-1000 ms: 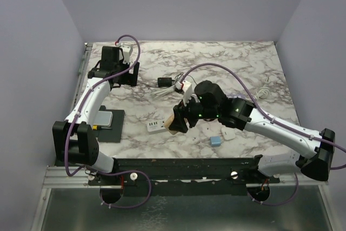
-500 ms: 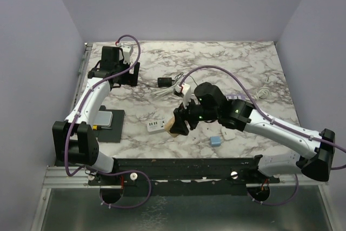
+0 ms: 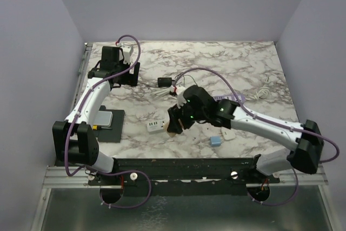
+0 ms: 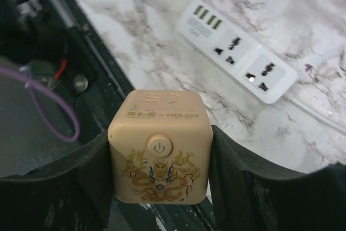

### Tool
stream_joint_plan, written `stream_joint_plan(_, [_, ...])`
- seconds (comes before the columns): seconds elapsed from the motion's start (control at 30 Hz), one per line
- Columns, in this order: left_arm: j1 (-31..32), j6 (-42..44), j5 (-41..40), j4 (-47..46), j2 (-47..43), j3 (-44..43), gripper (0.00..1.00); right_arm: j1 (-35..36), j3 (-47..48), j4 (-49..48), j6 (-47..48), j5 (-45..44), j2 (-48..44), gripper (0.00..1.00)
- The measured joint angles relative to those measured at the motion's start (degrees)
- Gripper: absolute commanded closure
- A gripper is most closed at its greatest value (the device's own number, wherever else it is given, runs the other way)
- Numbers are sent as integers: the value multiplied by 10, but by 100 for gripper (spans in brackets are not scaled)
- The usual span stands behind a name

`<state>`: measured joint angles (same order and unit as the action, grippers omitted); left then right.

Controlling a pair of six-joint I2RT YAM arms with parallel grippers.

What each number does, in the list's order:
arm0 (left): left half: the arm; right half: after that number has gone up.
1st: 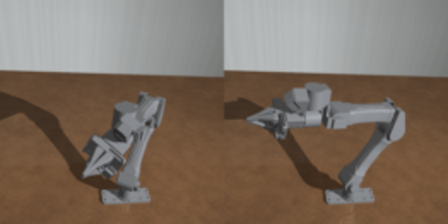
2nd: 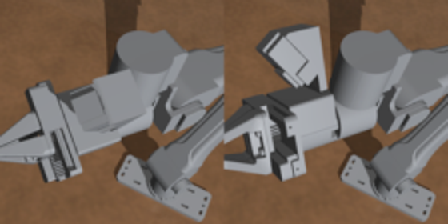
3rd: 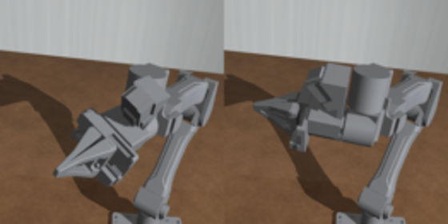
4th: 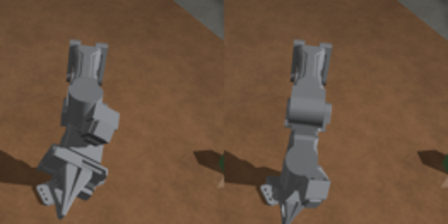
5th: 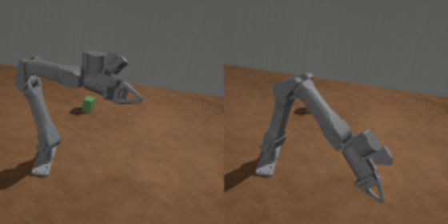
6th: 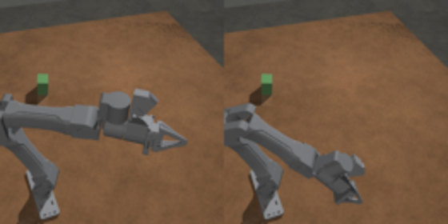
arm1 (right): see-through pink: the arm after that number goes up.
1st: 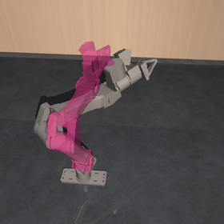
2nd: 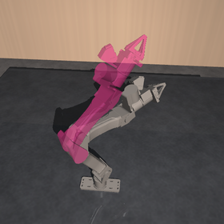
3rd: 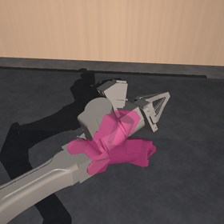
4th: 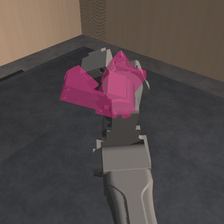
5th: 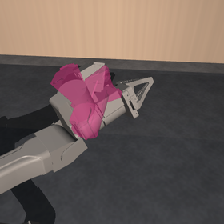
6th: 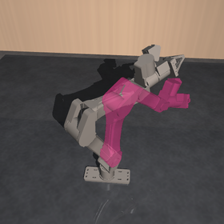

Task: Insert the plug
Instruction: Insert the plug into the socket.

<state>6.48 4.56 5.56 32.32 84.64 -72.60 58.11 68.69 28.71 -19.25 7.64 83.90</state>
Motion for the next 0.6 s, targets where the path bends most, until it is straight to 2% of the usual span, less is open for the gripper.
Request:
stream_joint_plan(0.13, [0,0,0,0,0,0,1,0,-125,-93,56,84,-135,99])
stream_joint_plan(0.2, [0,0,1,0,0,0,1,0,-150,-109,87,120,-180,99])
stream_joint_plan(0.4, [0,0,5,0,0,0,1,1,-125,-102,174,235,-194,99])
stream_joint_plan(0.6, [0,0,5,0,0,0,1,1,-70,-58,202,322,-178,99])
